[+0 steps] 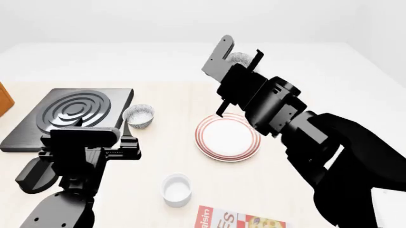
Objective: Pick the akita bowl next to the cookies box and place it on the plate.
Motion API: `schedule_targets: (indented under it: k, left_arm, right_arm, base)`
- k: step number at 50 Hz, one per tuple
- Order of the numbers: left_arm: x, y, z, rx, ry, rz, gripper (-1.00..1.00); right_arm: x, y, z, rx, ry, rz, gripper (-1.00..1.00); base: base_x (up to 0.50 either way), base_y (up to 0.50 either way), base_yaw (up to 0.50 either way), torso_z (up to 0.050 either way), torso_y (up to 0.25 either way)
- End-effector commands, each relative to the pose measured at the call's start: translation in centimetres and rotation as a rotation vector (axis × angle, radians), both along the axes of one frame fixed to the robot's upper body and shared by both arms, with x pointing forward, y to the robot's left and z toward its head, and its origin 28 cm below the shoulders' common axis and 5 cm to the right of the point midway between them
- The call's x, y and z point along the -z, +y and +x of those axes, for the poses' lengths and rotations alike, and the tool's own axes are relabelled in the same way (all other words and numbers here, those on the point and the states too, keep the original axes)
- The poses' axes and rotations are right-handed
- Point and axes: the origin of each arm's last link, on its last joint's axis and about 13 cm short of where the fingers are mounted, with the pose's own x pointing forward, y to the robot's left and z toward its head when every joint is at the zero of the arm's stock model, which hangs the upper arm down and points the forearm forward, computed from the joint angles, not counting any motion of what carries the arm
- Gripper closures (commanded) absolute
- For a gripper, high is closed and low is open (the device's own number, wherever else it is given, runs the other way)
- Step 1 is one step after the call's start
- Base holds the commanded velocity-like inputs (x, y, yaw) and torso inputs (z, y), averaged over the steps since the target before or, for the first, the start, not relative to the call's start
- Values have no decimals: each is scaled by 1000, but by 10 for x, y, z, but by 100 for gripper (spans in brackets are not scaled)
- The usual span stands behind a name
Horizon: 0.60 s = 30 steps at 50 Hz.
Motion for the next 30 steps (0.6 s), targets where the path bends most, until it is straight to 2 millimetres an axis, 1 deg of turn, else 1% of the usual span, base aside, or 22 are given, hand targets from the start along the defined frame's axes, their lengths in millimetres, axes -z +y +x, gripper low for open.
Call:
schedule_targets:
  k: [1, 2, 3, 6, 11, 18, 20, 23, 30]
  left_arm:
    - [-1, 1, -1, 6, -9, -6, -100]
    - [-1, 1, -2, 8, -11, -10, -100]
    - [0, 1, -2, 8, -12, -12, -100]
    - [-1, 1, -2, 8, -14, -20, -100]
    - [-3, 1, -4, 16, -22, -13, -100]
    - [1, 1, -2, 7, -17, 9, -100]
    - [1, 2, -1, 3, -19, 11, -100]
    - [1, 1, -1, 5, -19, 13, -100]
    - [2, 1, -1, 9, -21, 42, -100]
  right_arm:
    - [16, 17, -2, -44, 7, -94, 100]
    - [19, 16, -3, -42, 42, -111, 100]
    - [24, 16, -4, -41, 25, -123, 100]
    - [32, 17, -6, -45, 51, -127, 100]
    - [39, 14, -7, -33, 63, -172, 100]
    - [45, 12, -8, -38, 105, -199, 100]
    - [50, 14, -10, -68, 143, -211, 100]
    - [55, 14, -11, -73, 152, -239, 100]
    - [54, 16, -12, -85, 160, -234, 100]
  base:
    - [0, 0, 0, 0, 0]
    - [0, 0, 0, 0, 10]
    - [0, 0, 0, 0, 0]
    - [0, 0, 0, 0, 0]
    - [0, 0, 0, 0, 0]
    - [0, 0, 0, 0, 0]
    - [0, 0, 0, 0, 0]
    - [0, 0, 0, 0, 0]
    - [0, 0, 0, 0, -20]
